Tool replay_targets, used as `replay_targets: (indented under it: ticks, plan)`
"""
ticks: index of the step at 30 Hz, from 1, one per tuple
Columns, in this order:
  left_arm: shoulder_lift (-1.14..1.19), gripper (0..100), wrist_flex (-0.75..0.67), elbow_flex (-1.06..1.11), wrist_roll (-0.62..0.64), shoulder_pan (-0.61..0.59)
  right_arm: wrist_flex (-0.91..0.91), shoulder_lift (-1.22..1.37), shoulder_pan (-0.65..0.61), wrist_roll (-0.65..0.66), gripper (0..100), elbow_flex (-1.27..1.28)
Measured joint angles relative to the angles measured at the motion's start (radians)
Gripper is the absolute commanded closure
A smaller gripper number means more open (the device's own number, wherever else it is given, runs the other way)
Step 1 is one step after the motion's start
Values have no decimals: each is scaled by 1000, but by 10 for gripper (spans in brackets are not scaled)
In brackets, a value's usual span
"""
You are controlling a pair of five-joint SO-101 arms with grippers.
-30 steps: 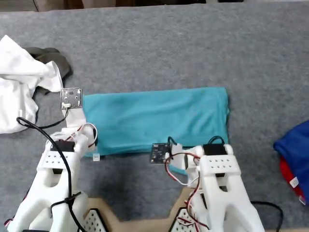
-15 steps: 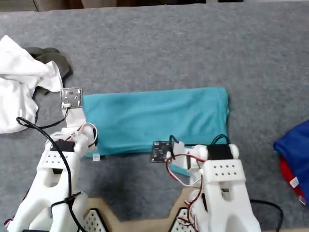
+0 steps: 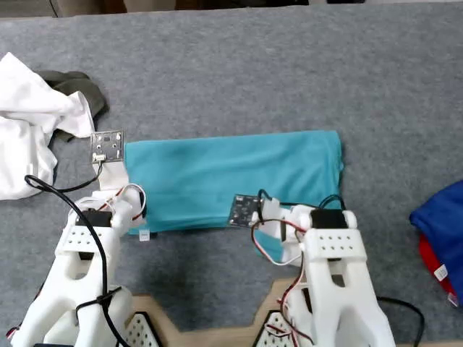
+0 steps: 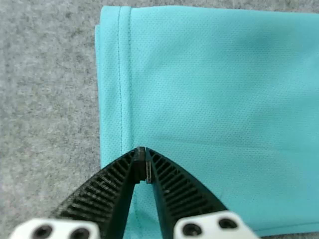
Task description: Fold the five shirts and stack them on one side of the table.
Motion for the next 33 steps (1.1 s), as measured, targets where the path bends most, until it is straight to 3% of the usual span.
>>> replay_targets:
  ticks: [14,33]
  plan:
    - [0,979,0,0,0,0,-98,6,0,18,857,109]
    - [0,979,0,0,0,0,-101,6,0,18,858,110]
